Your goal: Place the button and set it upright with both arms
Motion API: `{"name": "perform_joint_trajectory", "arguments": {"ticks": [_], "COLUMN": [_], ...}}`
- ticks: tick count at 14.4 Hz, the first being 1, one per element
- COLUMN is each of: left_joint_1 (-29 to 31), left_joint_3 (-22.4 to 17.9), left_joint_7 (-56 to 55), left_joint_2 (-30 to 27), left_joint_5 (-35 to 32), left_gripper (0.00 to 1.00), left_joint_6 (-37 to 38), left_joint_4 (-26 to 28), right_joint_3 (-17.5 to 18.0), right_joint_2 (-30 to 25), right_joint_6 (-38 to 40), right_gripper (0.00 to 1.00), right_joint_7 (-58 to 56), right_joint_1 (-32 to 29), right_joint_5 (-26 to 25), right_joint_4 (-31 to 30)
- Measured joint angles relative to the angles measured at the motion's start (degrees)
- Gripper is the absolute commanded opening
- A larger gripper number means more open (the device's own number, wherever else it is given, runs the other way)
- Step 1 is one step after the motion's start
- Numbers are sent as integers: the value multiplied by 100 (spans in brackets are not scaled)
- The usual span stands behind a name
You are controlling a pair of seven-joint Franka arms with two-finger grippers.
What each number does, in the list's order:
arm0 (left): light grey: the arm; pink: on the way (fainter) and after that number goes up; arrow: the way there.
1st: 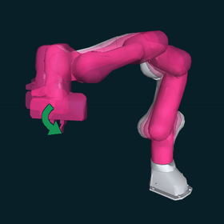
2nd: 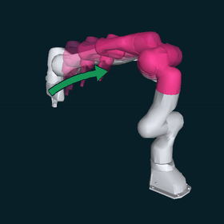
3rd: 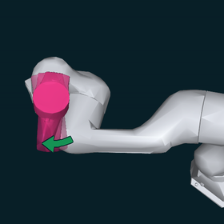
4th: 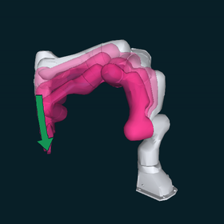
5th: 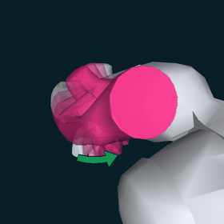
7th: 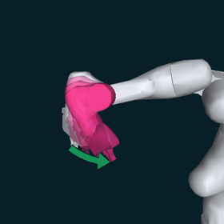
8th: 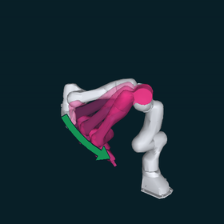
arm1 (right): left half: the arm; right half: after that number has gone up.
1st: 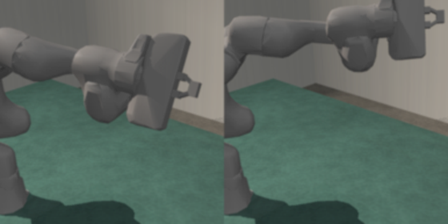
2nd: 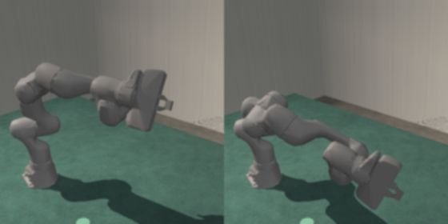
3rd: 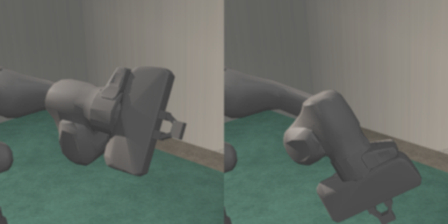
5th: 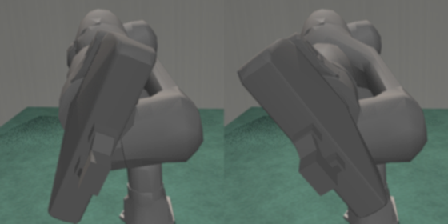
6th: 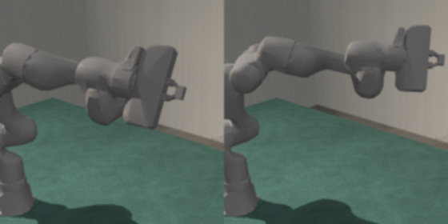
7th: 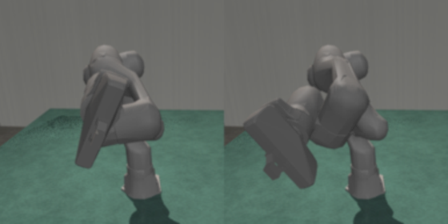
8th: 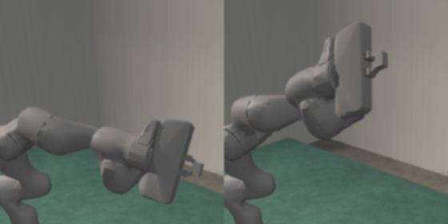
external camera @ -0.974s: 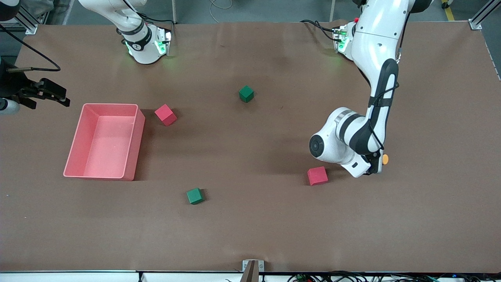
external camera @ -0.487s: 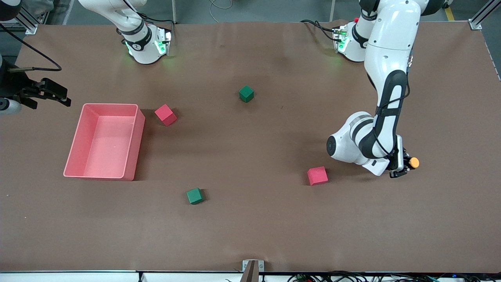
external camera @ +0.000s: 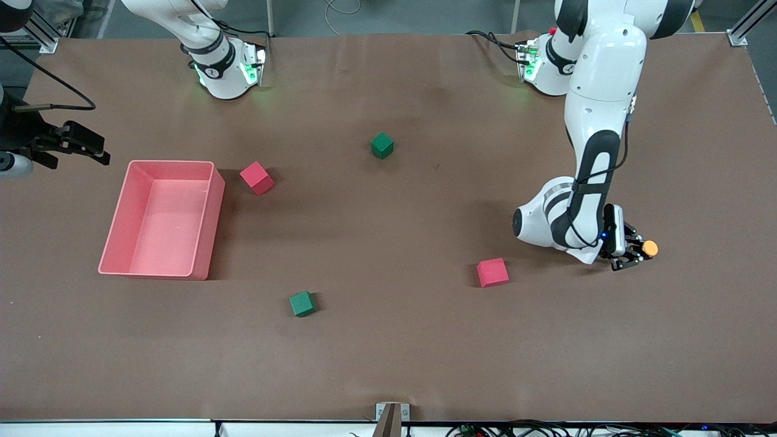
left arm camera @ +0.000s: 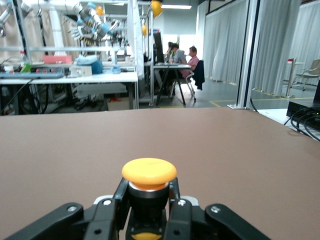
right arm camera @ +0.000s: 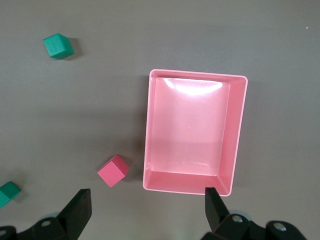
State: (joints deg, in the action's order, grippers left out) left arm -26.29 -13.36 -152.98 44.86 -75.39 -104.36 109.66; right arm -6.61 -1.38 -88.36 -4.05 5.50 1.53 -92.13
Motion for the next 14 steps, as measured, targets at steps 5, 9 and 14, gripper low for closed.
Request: {"name": "perform_joint_trajectory", "arguments": {"ticks": [5, 9, 14], "left_joint_1": [103, 95, 110], "left_joint_3": [-3, -1, -4], "left_joint_7": [-326, -343, -494], "left_joint_2": [232, 250, 446], "left_joint_5": [-402, -404, -584], "left_gripper": [0, 0, 0], "left_joint_6": [40, 83, 169], "left_joint_4": [217, 216, 228], "right_joint_3": [0, 0, -1], "right_joint_2": [0, 0, 0], "right_joint_6": [1, 1, 4], "right_gripper": [100, 100, 100], "right_joint_7": [0, 0, 0], "right_joint_1": [0, 0, 0], "right_joint_5": [0, 0, 0], "right_joint_4": [0, 0, -2]}}
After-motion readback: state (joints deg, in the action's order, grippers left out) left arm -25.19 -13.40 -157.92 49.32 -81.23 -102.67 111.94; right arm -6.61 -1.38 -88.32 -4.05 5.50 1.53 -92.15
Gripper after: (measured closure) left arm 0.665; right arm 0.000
